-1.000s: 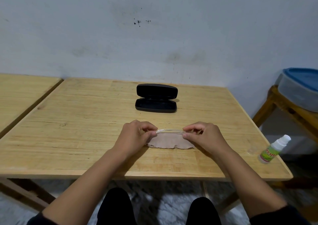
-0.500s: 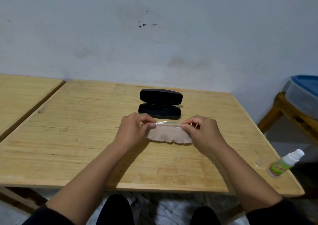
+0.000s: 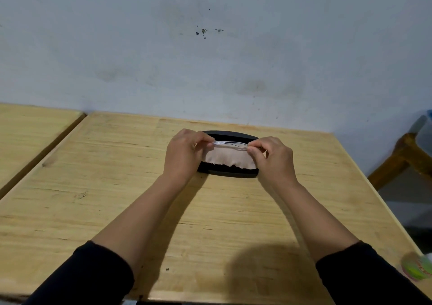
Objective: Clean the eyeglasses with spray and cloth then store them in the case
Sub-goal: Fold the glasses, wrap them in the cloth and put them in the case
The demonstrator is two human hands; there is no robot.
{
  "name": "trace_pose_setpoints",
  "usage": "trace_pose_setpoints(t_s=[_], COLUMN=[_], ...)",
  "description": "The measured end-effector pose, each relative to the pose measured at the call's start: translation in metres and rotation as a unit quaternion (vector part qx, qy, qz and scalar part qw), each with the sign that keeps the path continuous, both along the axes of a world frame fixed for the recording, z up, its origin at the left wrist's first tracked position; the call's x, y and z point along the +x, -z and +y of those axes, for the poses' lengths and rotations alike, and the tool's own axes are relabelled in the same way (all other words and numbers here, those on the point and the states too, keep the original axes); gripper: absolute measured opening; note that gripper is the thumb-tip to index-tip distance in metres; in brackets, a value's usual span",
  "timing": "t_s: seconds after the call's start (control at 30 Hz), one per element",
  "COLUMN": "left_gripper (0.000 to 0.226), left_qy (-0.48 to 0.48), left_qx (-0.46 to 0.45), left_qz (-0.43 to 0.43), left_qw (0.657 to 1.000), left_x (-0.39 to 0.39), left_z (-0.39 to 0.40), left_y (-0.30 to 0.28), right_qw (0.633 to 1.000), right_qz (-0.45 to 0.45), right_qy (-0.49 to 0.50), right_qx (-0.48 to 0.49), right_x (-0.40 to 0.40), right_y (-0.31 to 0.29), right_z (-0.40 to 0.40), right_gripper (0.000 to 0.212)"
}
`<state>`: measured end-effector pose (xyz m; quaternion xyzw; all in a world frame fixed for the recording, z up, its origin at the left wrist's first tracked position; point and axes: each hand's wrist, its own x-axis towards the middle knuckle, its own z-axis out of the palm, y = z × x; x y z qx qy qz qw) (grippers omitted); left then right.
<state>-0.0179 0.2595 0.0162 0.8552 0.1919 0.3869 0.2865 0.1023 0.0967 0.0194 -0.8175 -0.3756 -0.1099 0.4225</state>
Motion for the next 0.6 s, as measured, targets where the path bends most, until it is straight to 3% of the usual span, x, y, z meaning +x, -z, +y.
trace_pose_setpoints(t_s=[0.2,0.6], left_gripper=[0.011,0.008], left_qy=[0.0,0.017], left_qx=[0.008,0.018], left_qz=[0.014,0.068], left_qw=[1.0,0.997], left_x=[0.003,0.002], left_z=[0.007,0.011], left_y=[0.019,0.025], right_qw=[0.999,0.998], right_qz=[-0.032,-0.002], right_qy=[-0.007,-0.016], right_qx=[-0.018,-0.06], right_x=[0.005,0.007], right_y=[0.016,0.019], right_z=[0.006,0.004], right_gripper=[0.006,0.008])
